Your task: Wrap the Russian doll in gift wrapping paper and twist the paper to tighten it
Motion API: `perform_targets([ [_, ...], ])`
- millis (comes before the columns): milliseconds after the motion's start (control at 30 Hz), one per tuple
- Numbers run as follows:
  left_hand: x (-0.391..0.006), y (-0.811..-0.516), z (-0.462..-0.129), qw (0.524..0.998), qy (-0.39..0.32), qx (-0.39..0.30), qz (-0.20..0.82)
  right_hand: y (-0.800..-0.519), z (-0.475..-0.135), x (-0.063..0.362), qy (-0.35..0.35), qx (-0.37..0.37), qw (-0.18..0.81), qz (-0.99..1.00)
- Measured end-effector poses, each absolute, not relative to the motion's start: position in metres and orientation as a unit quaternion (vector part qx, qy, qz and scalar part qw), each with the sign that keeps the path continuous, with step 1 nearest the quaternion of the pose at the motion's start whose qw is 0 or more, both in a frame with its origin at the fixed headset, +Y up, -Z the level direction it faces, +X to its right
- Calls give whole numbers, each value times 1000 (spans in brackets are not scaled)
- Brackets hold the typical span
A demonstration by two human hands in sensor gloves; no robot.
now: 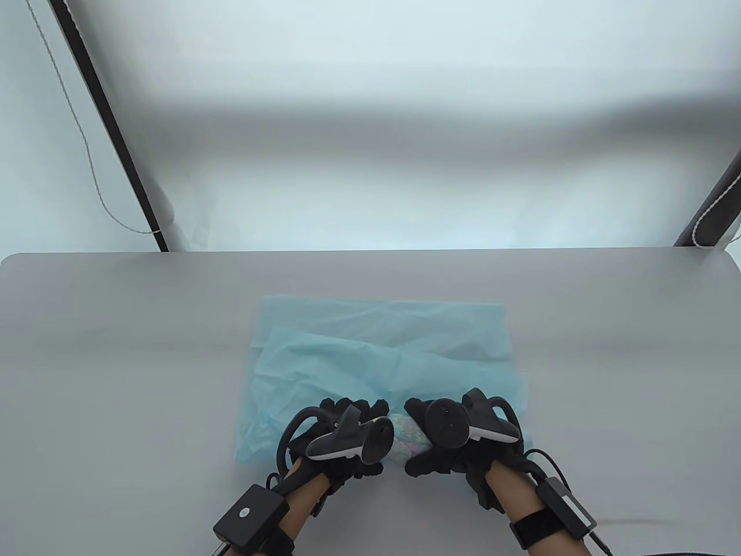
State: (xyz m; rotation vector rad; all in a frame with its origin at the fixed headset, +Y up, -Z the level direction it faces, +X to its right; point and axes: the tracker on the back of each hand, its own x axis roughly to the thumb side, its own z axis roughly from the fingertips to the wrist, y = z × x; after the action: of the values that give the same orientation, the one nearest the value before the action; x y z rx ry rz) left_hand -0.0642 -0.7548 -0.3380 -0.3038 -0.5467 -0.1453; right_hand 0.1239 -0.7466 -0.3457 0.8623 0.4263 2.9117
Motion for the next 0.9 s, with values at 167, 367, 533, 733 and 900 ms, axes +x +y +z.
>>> perform_targets([
  [167,-69,-755,-342,944,-270,-182,-45,-741,-340,123,116,307,-37,944],
  [367,-70,-755,-337,949,-259,-167,-65,-742,-339,122,73,306,-21,949],
  [533,-64,-754,-330,942,-282,-156,-92,-741,-343,127,84,290,1,953],
  [733,-61,-759,-334,953,-252,-117,-122,-739,-344,127,117,258,3,959],
  [900,-67,-751,-338,952,-275,-118,-72,-747,-339,123,135,253,-63,956],
])
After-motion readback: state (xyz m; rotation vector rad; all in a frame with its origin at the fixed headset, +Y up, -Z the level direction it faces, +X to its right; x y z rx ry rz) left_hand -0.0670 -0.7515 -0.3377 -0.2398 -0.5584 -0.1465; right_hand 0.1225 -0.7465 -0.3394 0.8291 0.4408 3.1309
